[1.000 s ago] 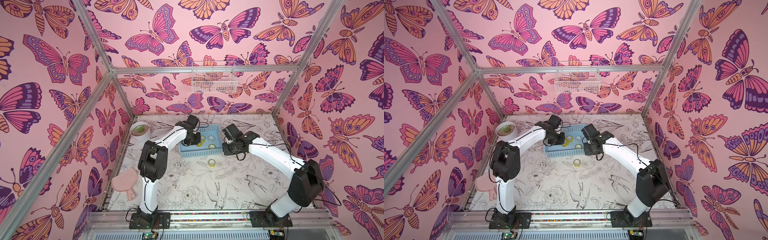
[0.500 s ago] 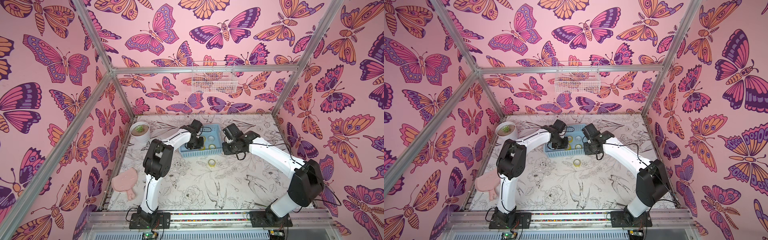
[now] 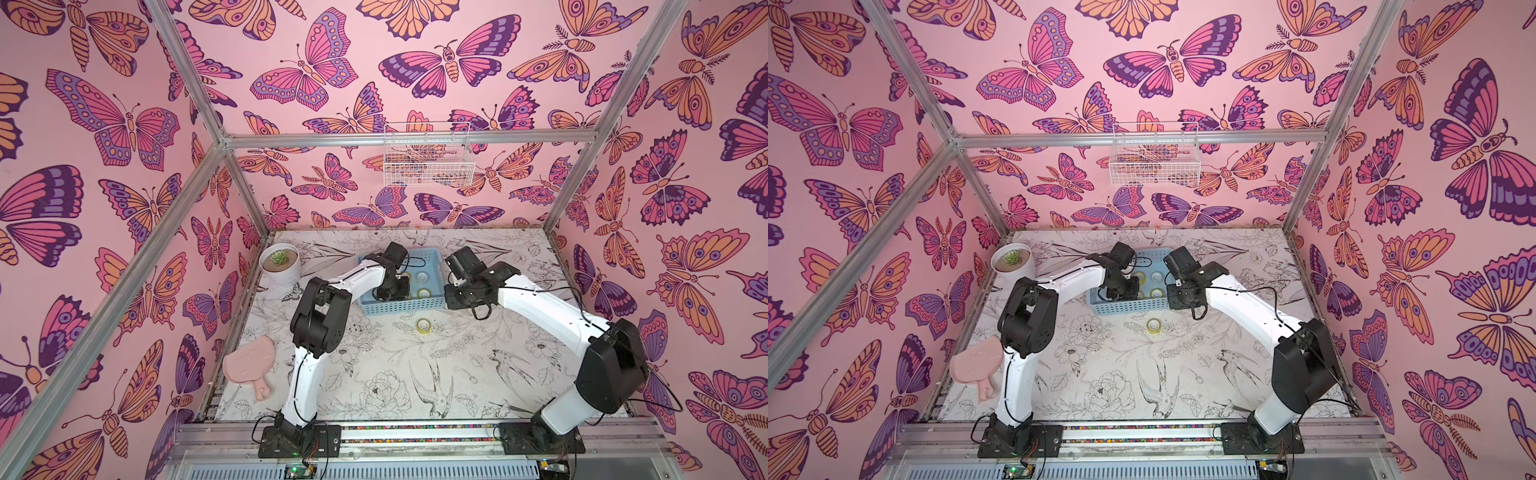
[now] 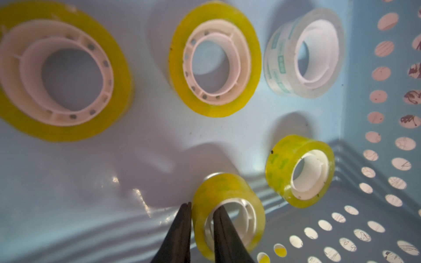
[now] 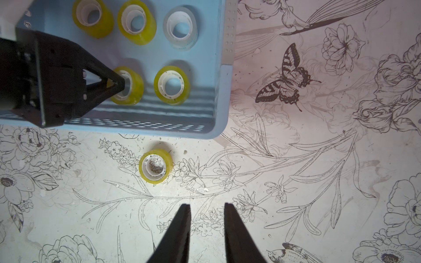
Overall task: Put the transparent tape into the storage box
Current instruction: Place the tape in the storage box, then pick up the tape from the center of the board.
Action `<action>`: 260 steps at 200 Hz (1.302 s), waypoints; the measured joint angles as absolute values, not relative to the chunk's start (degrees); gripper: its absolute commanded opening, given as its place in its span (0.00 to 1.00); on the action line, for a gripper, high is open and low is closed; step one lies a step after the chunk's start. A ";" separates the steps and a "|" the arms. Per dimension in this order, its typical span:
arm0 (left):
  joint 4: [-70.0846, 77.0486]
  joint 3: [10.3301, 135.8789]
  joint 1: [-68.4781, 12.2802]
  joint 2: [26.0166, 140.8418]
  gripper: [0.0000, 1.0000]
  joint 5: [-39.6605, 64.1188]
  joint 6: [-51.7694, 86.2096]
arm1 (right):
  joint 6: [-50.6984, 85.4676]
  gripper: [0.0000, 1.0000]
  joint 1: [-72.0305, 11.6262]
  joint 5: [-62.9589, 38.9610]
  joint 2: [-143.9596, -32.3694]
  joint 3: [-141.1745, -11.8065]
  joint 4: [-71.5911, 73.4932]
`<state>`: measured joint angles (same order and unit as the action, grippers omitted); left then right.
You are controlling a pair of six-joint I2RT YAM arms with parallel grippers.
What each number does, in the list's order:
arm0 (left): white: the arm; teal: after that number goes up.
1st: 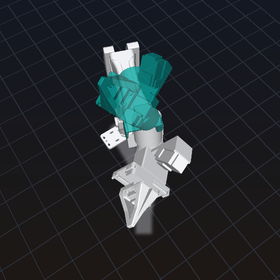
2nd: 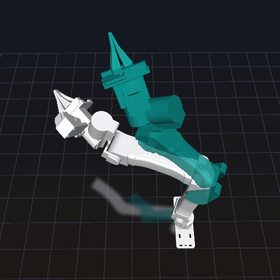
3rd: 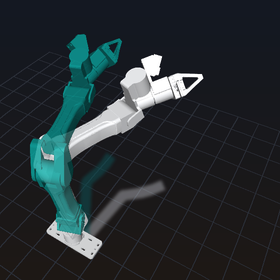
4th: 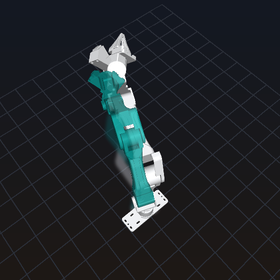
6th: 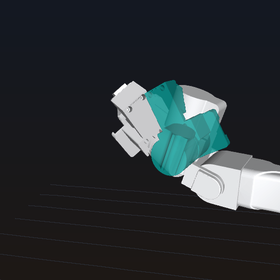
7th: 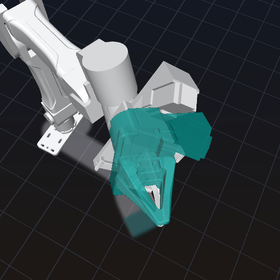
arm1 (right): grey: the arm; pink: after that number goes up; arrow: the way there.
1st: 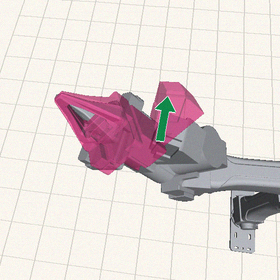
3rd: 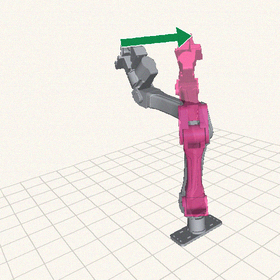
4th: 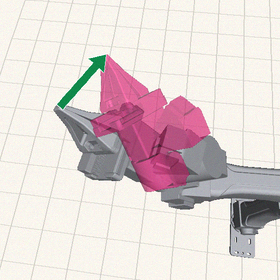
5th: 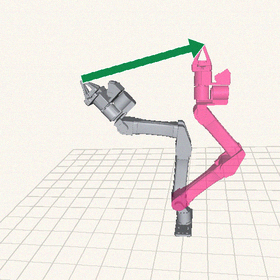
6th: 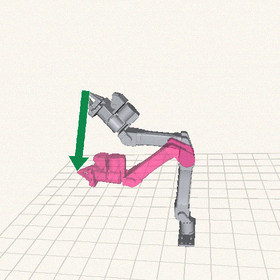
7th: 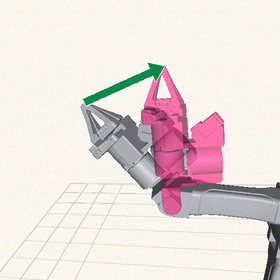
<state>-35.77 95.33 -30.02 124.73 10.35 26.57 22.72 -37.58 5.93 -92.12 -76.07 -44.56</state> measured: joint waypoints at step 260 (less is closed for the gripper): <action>-34.72 79.33 -29.69 90.32 0.40 4.69 29.06 | 24.01 0.45 -43.77 2.87 -95.74 -71.37 -36.80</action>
<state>-34.72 79.33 -29.69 90.32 4.69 29.06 24.01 -43.77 2.87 -95.74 -71.37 -36.80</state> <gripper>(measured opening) 0.404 0.447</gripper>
